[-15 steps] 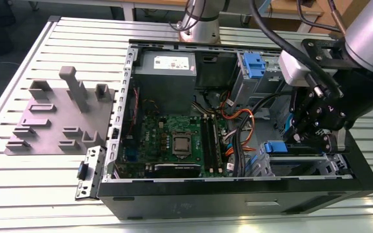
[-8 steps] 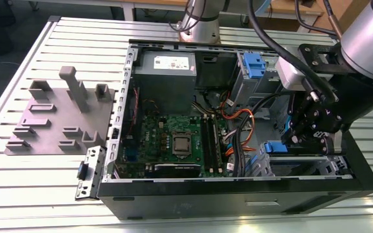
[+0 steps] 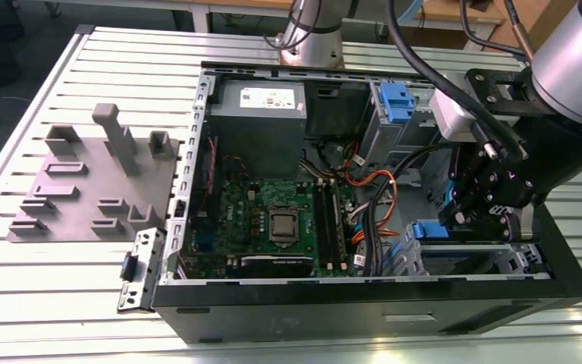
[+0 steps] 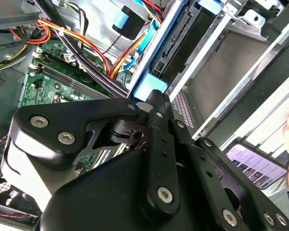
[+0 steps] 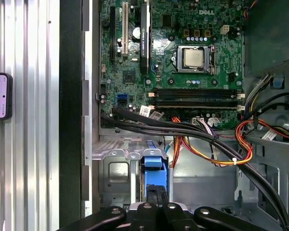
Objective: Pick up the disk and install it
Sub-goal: 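Insert the first disk wire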
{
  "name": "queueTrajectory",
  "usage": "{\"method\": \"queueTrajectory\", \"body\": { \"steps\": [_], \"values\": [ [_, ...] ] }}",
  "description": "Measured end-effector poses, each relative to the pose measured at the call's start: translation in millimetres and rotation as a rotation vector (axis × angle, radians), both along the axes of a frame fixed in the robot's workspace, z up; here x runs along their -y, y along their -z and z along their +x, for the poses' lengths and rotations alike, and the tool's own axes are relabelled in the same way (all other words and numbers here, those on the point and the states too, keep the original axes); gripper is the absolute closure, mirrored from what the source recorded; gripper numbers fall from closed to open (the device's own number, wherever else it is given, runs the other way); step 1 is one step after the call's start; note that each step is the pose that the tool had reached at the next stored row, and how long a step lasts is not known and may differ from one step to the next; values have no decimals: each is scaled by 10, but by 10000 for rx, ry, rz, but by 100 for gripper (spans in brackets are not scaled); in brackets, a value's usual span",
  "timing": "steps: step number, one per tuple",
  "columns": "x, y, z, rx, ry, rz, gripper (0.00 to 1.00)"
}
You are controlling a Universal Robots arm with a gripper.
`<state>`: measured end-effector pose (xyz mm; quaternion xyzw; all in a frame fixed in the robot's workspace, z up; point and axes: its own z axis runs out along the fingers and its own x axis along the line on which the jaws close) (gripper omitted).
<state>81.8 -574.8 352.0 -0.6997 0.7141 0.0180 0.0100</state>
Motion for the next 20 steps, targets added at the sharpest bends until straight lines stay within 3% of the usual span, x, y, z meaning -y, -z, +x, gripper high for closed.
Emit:
{"method": "queueTrajectory", "body": {
  "steps": [5, 14, 18, 20],
  "values": [
    [0, 4, 19, -1, 0, 3, 89],
    [-2, 21, 403, -99, 0, 0, 89],
    [-17, -2, 462, -194, 0, 0, 89],
    [-26, -15, 474, -215, 0, 1, 89]
  ]
}}
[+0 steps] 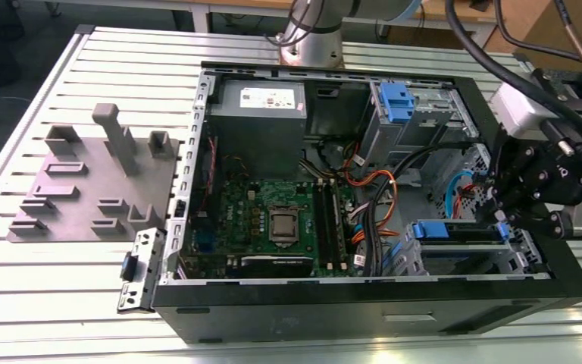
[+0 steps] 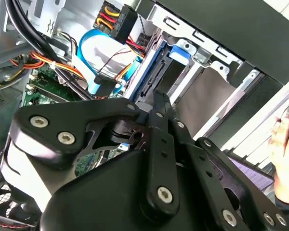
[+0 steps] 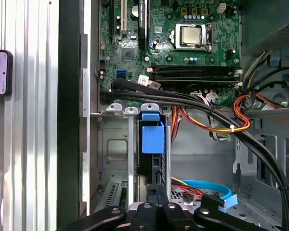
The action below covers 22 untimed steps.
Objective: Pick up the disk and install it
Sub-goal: 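Insert the first disk wire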
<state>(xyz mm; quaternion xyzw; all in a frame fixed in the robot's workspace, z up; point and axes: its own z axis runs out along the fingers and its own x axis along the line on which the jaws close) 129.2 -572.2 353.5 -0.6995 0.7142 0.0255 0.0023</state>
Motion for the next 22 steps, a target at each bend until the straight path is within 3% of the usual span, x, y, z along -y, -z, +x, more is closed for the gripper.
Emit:
{"method": "queueTrajectory", "body": {
  "steps": [5, 7, 16, 19, 22],
  "values": [
    [-29, -47, 2, -2, 1, 0, 89],
    [-48, -50, 23, -28, -2, -17, 89],
    [-110, -32, 240, -591, 0, -23, 89],
    [-141, -27, 323, -711, -1, -22, 89],
    [-233, -27, 357, -747, -1, -21, 89]
  ]
}}
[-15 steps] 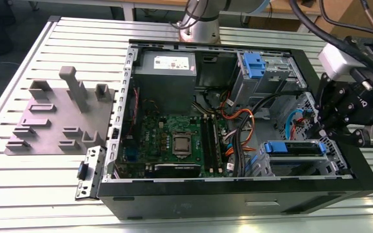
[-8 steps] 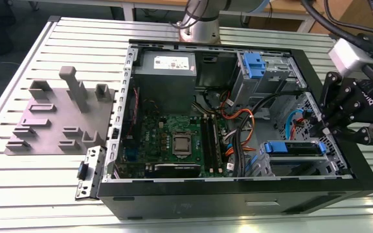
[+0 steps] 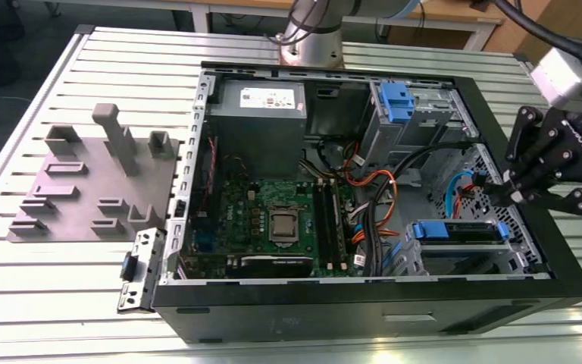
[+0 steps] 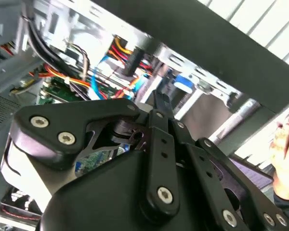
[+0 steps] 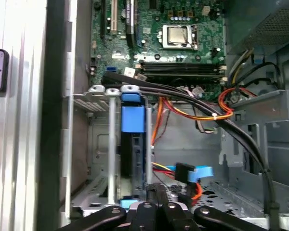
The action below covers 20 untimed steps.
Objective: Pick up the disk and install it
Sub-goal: 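Insert the first disk wire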
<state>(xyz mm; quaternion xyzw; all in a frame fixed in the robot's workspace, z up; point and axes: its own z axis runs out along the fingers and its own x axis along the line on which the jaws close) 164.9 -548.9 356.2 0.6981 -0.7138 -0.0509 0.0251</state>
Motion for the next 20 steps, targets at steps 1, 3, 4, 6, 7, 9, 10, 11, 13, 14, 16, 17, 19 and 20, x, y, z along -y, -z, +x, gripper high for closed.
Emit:
{"method": "queueTrajectory", "body": {
  "steps": [1, 3, 4, 6, 7, 9, 10, 11, 13, 14, 16, 17, 19, 20],
  "values": [
    [-41, 0, 4, -3, 0, -1, 89],
    [-130, 0, 8, -6, 0, -1, 89],
    [-172, 0, 12, -10, 0, -1, 89],
    [-226, 0, 27, -69, 1, -6, 89],
    [-240, 0, 42, -117, 1, -8, 89],
    [-252, 0, 87, -217, 0, -15, 89],
    [-255, 0, 100, -242, 0, -28, 89],
    [-257, 0, 106, -252, 0, -36, 89],
    [-256, -1, 108, -255, 1, -46, 89],
    [-256, 0, 108, -256, 2, -48, 89],
    [-256, 4, 112, -258, 1, -97, 89],
    [-259, 10, 113, -258, 2, -172, 89],
    [-271, 22, 118, -258, 2, -337, 82],
    [-279, 28, 121, -258, 3, -420, 82]
  ]
}}
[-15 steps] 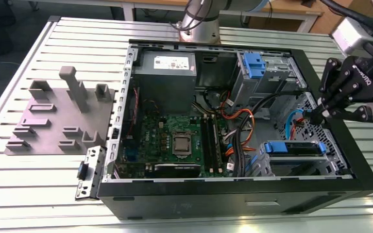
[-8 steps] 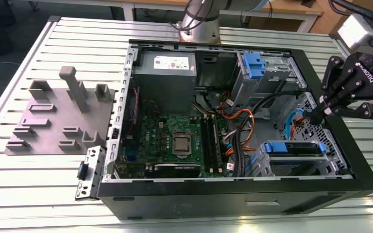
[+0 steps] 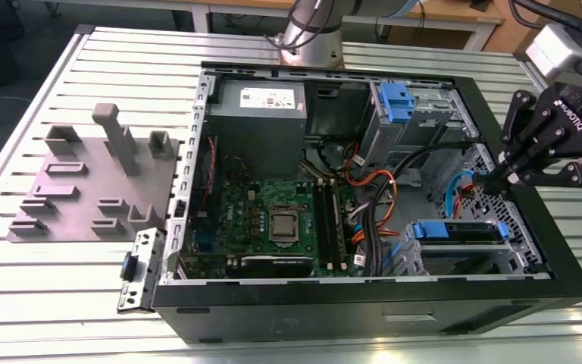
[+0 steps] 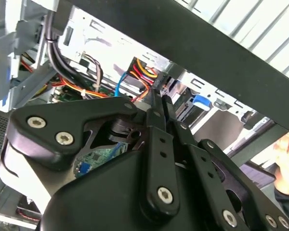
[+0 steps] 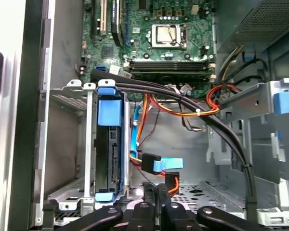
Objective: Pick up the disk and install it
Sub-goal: 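Insert the first disk wire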
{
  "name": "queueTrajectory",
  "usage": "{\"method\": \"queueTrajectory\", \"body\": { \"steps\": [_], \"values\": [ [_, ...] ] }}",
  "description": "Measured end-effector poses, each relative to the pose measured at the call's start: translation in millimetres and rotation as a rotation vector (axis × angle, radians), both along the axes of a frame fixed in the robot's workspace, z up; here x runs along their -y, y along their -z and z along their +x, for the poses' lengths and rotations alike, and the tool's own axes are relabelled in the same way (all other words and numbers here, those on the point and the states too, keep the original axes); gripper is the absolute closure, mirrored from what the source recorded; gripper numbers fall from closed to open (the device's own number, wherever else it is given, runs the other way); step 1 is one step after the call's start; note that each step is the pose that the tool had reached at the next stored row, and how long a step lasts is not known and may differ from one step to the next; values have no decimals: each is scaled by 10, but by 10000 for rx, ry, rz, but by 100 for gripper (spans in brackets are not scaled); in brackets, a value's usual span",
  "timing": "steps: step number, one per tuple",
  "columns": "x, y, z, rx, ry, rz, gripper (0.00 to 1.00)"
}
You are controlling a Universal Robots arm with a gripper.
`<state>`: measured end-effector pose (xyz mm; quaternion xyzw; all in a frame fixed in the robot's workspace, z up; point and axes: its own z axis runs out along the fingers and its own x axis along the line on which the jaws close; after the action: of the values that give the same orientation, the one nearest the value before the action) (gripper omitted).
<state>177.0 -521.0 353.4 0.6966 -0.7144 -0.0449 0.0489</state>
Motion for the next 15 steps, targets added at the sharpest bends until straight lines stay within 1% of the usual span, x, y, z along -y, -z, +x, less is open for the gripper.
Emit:
{"method": "queueTrajectory", "body": {
  "steps": [1, 3, 4, 7, 9, 13, 14, 15],
  "values": [
    [-8, 6, 3, 0, -1, -78, 82],
    [-29, 14, 9, -1, -1, -263, 82],
    [-43, 16, 12, -1, -1, -290, 82],
    [-78, 25, 19, -5, -1, -294, 82],
    [-86, 38, 21, -5, 0, -309, 82],
    [-95, 60, 23, -5, 0, -461, 82],
    [-96, 64, 24, -5, 0, -527, 82],
    [-96, 66, 24, -4, -1, -632, 82]
  ]
}}
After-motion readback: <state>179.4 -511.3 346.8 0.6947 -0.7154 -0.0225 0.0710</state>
